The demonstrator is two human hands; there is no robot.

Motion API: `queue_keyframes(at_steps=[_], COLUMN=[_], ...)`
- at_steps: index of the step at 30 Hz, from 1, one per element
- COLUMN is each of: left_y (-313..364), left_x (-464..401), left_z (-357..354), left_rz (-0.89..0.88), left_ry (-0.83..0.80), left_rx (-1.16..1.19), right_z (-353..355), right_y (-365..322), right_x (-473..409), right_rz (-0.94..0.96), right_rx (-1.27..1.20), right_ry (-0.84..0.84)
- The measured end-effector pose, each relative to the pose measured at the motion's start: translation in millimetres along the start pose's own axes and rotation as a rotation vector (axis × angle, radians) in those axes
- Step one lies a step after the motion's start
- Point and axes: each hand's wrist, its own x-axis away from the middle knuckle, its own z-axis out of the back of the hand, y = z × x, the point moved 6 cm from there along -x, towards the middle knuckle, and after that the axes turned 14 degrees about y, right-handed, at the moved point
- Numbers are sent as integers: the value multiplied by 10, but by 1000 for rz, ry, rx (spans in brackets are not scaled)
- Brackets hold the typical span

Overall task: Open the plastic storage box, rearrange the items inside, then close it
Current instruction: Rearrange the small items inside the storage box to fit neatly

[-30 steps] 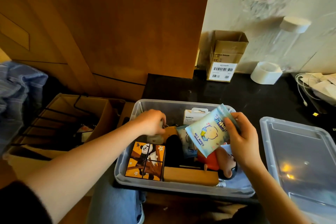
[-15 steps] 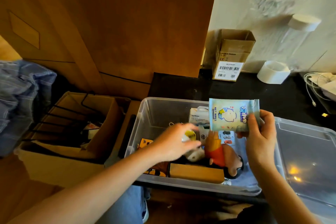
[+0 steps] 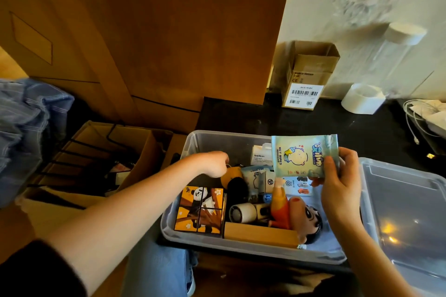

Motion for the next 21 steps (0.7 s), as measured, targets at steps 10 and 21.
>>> queue_keyframes(at_steps=[10, 21], left_y=[-7, 331], left_x=[-94, 330], left_z=[-323, 388], left_rz=[233, -150], left_ry=[-205, 109], left_rx=[443, 685], right_z=[-31, -7], right_y=[49, 69], right_x=[-17, -25], right_rz=[15, 2], right_rx=[64, 62], right_ry=[-26, -3])
